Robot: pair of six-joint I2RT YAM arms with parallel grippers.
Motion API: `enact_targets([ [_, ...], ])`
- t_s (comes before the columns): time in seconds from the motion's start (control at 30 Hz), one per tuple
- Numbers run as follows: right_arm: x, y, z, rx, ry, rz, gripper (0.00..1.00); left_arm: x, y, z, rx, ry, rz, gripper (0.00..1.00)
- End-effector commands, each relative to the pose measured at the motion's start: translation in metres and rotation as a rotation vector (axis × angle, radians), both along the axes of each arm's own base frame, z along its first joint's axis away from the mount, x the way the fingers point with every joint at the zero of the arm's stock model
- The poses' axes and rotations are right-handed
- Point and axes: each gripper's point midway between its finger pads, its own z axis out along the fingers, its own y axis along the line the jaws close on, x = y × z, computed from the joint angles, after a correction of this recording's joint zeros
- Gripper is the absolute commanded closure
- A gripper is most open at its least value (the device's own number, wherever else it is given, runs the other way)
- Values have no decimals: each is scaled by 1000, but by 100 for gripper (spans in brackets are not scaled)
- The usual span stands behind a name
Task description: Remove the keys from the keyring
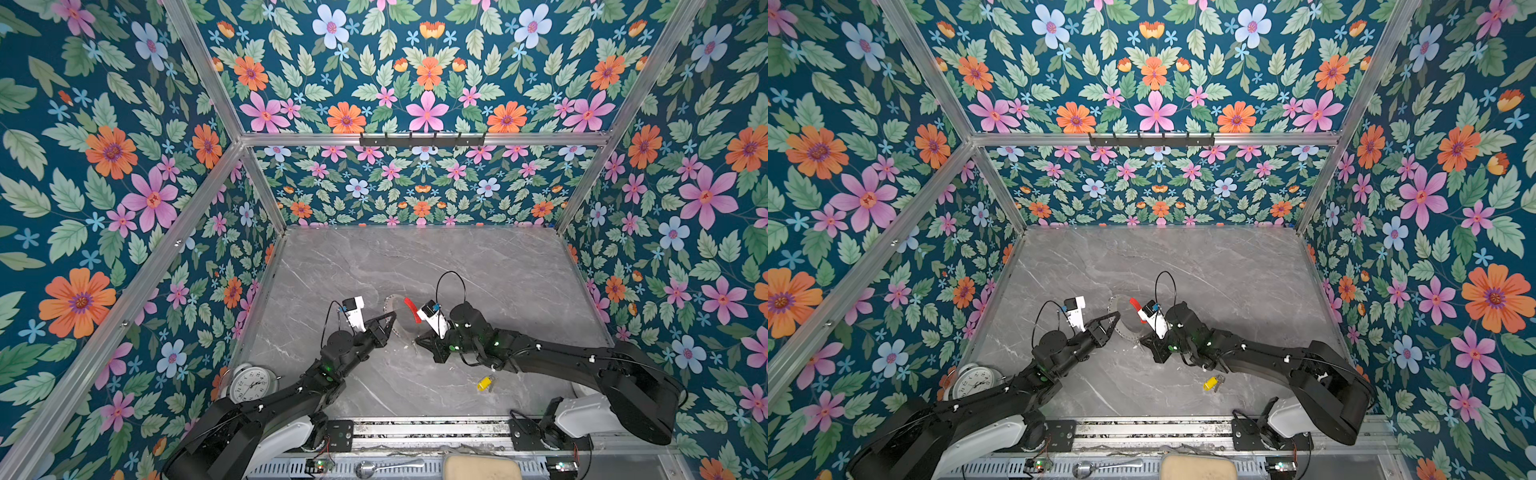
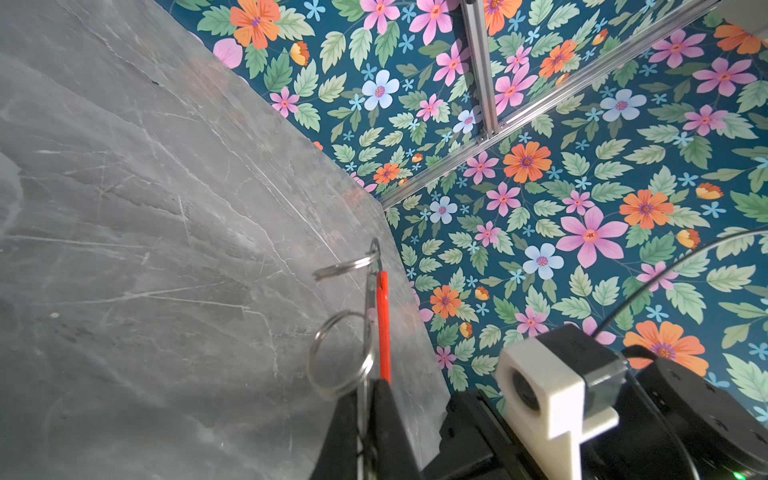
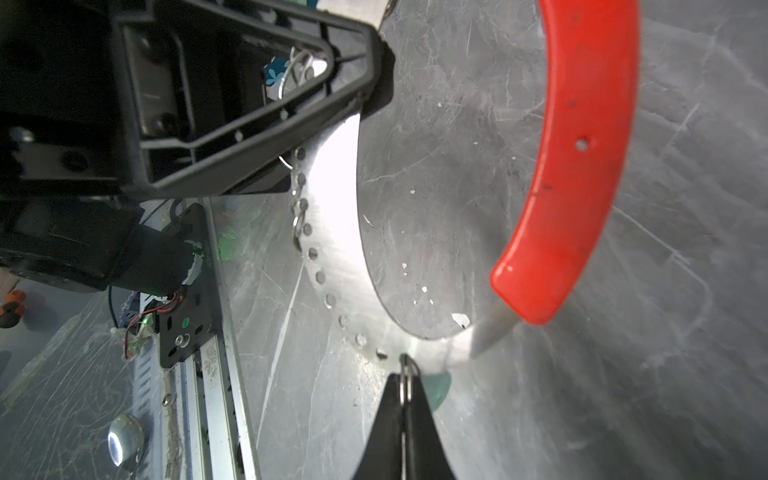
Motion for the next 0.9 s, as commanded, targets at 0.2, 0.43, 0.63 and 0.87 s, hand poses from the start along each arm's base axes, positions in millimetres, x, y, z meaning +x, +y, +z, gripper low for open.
enact_targets([
  [0.2, -4, -4, 26, 22, -48, 17, 100, 2, -7, 3, 4, 15, -22, 63],
  [0.43, -7, -11, 48, 5, -74, 27, 100, -3, -2, 2, 99, 13, -28, 40],
  [0.63, -12, -21, 72, -1, -87, 65, 100, -10, 10, 15, 230, -47, -23, 38],
  [0.87, -32, -27, 101, 10, -91, 154, 100, -25, -7, 63, 319, -223, -167, 43],
])
